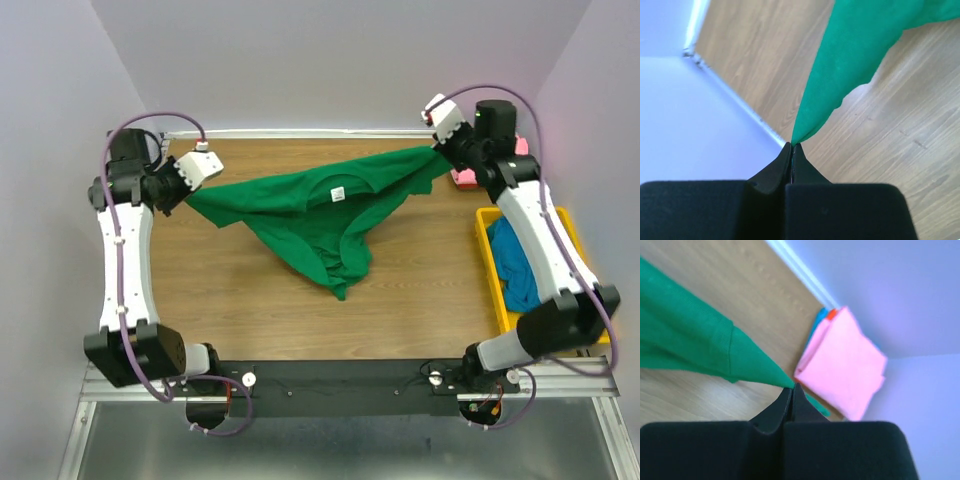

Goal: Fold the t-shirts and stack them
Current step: Flatten out the tshirt

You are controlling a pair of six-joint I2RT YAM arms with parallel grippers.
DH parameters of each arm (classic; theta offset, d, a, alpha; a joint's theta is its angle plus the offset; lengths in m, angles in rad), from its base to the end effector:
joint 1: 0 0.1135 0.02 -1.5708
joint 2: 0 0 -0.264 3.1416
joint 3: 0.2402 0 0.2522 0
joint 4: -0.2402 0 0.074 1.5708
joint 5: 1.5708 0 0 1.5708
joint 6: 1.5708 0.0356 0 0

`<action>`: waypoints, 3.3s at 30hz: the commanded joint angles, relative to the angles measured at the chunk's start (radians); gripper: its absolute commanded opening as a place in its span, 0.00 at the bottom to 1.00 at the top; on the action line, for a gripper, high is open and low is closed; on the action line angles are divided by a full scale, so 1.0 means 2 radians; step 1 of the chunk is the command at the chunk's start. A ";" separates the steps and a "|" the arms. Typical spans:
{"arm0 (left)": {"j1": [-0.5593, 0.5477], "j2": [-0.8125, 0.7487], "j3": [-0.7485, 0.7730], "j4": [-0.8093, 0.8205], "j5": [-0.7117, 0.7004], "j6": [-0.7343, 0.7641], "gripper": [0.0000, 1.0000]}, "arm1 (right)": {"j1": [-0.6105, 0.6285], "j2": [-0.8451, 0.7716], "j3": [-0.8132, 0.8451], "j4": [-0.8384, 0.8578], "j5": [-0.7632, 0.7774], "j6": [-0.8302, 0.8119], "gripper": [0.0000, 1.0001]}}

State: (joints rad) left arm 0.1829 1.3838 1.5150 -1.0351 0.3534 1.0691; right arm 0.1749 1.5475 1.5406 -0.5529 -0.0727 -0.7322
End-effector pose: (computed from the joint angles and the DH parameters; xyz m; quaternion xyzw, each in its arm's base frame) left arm 0.2701 0.0374 0.3800 0.4508 0.8157 0.0542 0.3584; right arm 0.3462 0.0638 0.3776 -0.3989 0.7782 -0.1025 0.4740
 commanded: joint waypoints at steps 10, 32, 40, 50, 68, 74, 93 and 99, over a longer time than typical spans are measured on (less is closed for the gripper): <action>0.089 -0.160 0.115 0.105 0.094 -0.175 0.00 | -0.002 -0.178 0.133 -0.023 0.047 0.049 0.00; 0.088 -0.272 0.148 0.236 0.048 -0.304 0.00 | -0.002 -0.203 0.260 -0.017 0.089 0.040 0.01; 0.087 -0.338 0.151 0.257 0.005 -0.331 0.00 | -0.002 -0.257 0.259 -0.013 0.109 0.029 0.00; 0.088 -0.326 0.089 0.250 0.017 -0.296 0.00 | -0.002 -0.194 0.198 0.041 0.082 -0.003 0.00; 0.080 0.005 -0.144 0.330 -0.013 -0.316 0.01 | 0.056 0.317 0.252 0.125 0.008 0.100 0.22; 0.084 0.113 -0.060 0.288 -0.059 -0.331 0.74 | 0.043 0.356 0.334 0.054 0.078 0.111 0.99; -0.123 0.067 -0.173 0.227 0.000 -0.172 0.50 | 0.056 0.086 -0.061 -0.171 -0.063 0.161 0.50; -0.166 0.169 -0.126 0.235 -0.016 -0.184 0.48 | 0.057 0.090 -0.134 -0.169 -0.045 0.170 0.40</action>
State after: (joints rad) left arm -0.1303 1.6245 1.2102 -0.5632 0.3328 0.6968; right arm 0.2848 1.7260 1.3289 -0.8513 -0.1566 -0.4179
